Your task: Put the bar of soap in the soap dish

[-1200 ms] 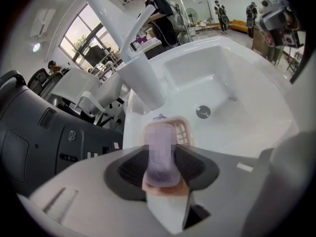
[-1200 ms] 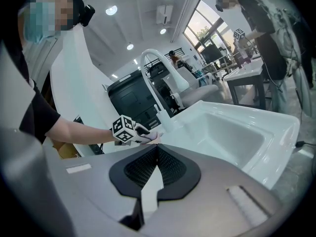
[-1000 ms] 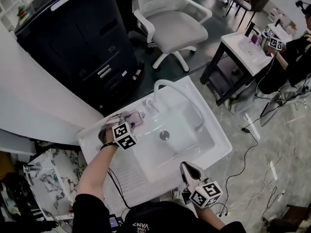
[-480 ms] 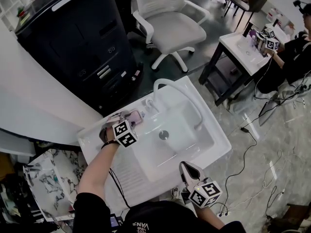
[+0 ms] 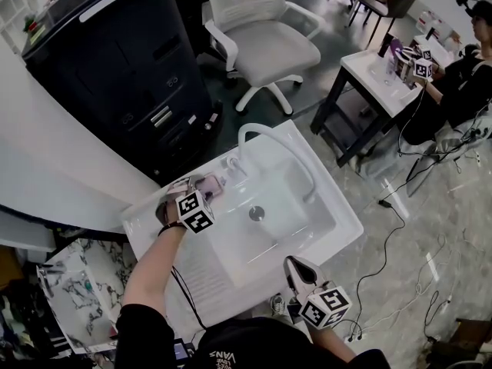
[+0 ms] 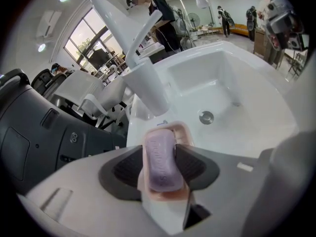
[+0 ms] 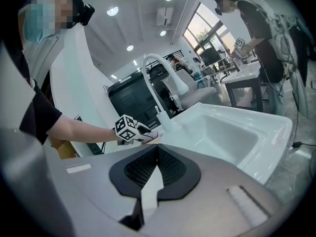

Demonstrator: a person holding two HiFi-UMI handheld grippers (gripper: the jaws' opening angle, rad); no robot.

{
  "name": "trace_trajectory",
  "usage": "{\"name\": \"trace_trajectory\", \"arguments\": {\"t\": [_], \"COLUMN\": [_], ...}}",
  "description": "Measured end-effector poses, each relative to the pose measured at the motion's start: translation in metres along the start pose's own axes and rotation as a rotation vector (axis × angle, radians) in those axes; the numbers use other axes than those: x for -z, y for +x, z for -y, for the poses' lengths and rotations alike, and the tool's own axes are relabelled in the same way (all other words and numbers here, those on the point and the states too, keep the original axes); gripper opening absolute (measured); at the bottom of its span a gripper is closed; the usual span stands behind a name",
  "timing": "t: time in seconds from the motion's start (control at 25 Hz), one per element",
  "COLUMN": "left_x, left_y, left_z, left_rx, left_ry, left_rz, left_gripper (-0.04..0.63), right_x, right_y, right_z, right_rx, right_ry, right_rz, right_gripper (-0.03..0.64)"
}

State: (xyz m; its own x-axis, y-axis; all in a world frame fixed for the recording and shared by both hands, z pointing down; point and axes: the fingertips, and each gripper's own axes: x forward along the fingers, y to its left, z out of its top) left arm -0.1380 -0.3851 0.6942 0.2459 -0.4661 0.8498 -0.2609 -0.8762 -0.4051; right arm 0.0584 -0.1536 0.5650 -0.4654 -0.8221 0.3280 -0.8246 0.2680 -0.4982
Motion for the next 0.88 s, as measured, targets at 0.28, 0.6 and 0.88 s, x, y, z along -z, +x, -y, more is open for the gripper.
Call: {"name": "trace_trajectory", "arguments": {"t": [0.28,0.6,0.88], "left_x": [-0.007,-0.016,-0.020], "left_y": [-0.011,-0.029,-0.053], "left_z": [-0.001,-0.003,0.000], "left_rx": [-0.018,-0.050,-0.084], "left_ry": [0.015,0.022,-0.059], "left_rz": [0.020,0.050,0.094], "left_gripper": [0.232,0.232,0.232], "right_x": [0.002,0.002,0.003], "right_y": [-0.002,-0.003,-0.009], "right_z": [-0.001,-0.007,-0.014], "right_rx": [-0.015,-0.043,-0.069], "right_ry": [-0.003,-0.004,-0.016], "right_rz": [0.009,0.013,0.020], "right_gripper": [0.000,0.000,0.000]}}
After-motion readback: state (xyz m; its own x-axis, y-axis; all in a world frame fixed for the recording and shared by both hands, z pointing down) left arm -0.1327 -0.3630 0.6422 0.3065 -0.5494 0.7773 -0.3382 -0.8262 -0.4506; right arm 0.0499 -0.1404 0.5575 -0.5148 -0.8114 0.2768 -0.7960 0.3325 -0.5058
